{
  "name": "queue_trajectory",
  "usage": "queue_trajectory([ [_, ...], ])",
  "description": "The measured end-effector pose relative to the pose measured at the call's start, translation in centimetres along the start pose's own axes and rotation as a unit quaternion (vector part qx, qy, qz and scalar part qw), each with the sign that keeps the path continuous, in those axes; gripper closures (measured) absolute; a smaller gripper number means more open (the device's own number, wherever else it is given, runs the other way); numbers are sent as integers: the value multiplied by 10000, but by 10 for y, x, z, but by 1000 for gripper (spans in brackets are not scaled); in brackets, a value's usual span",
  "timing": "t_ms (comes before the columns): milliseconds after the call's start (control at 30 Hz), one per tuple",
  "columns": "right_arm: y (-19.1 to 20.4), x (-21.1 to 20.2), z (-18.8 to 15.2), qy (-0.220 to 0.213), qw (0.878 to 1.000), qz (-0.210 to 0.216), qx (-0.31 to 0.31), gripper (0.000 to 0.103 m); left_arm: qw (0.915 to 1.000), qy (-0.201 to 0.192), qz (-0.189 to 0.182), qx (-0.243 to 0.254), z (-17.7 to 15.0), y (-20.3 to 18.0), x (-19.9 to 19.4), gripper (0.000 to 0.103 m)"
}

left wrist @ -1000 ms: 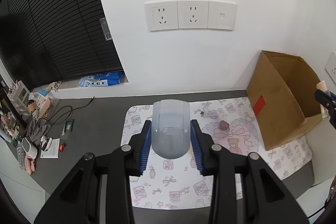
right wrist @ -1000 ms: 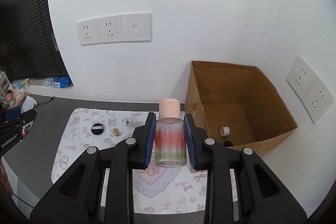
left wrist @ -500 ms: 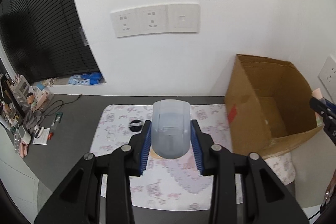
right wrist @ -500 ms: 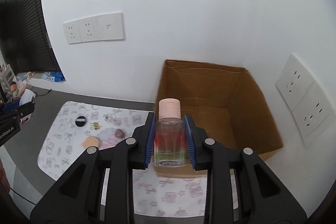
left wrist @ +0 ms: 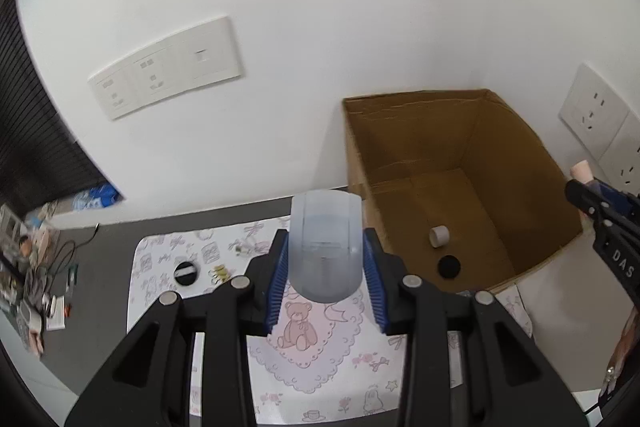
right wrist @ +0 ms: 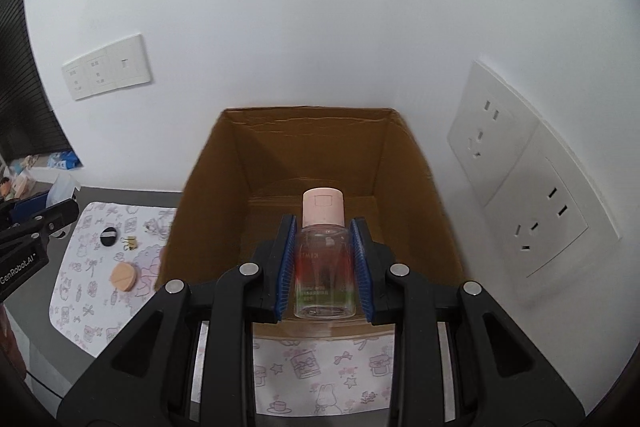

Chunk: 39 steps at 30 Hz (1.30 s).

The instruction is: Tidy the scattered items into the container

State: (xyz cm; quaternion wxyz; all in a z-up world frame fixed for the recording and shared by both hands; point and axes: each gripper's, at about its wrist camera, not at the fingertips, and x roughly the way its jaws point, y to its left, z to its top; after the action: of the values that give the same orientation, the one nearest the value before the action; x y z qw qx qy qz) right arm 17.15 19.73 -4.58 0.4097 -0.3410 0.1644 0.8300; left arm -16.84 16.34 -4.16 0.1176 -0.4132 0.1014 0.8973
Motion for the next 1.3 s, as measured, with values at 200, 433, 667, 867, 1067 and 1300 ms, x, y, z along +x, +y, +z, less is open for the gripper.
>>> queue_trajectory([
  [200, -17, 12, -8, 177, 9993, -212, 251, 75, 9994, 77, -182, 270, 14, -18, 22, 68],
  [433, -30, 20, -12, 267, 9978, -393, 454, 75, 9979, 266, -271, 533, 15, -31, 39, 68],
  [667, -30, 25, -12, 289, 9971, -440, 544, 75, 9958, 411, -308, 758, 14, -41, 50, 68],
  [867, -33, 32, -14, 354, 9967, -446, 576, 75, 9947, 503, -332, 834, 15, -51, 58, 67],
  [1067, -40, 36, -15, 335, 9964, -389, 676, 70, 9891, 786, -13, 1249, 16, -66, 70, 67],
  [1300, -37, 26, -8, -52, 9976, -354, 593, 7, 9858, 964, 83, 1371, 15, -75, 74, 43],
])
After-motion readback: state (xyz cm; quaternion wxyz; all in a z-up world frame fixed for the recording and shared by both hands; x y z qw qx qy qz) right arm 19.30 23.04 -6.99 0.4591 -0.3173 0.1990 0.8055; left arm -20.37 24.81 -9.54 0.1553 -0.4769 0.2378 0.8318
